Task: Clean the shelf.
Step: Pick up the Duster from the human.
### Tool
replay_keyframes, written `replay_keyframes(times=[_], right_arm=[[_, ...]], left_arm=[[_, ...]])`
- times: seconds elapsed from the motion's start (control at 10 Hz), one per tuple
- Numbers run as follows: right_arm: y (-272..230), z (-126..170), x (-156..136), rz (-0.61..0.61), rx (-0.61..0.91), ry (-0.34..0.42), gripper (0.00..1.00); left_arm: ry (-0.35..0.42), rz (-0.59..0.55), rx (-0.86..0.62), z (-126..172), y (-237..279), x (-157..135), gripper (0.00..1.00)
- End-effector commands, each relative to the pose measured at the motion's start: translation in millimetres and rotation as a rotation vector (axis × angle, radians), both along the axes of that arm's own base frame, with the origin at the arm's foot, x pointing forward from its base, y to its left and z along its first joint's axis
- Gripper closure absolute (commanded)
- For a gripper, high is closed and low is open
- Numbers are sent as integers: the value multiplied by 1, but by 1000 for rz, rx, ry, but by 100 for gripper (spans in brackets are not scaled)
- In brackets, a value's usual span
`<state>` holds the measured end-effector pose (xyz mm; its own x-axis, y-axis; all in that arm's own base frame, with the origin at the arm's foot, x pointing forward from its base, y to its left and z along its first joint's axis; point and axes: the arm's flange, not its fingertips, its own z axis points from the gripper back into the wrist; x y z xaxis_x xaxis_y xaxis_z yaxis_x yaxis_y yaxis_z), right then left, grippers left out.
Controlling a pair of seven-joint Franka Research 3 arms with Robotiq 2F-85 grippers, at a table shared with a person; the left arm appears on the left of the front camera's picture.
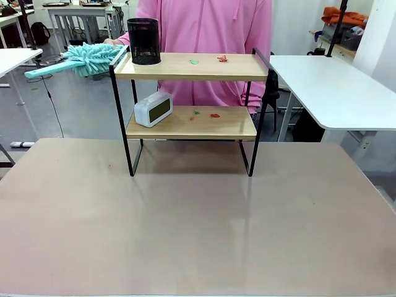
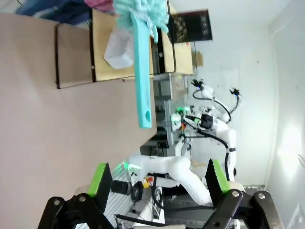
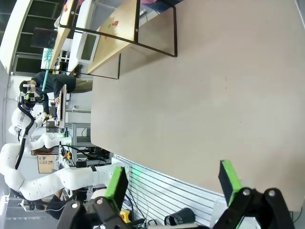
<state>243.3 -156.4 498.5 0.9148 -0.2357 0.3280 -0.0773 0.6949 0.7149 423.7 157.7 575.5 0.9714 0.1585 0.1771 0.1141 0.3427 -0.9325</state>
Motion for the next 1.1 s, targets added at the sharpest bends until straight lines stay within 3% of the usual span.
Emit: replay_keyframes(times=[0.0,0.5,1.0], right_arm=[[-2,1,0,17,12,-31,0],[-2,1,0,17,12,-31,0],[-2,1,0,17,12,-31,0]], left_arm=[[46,-22,-69,-12,-19,17,0],[135,-111,-244,-52,-67,66,0],[179,-76,-331,-63,-71,87,0]])
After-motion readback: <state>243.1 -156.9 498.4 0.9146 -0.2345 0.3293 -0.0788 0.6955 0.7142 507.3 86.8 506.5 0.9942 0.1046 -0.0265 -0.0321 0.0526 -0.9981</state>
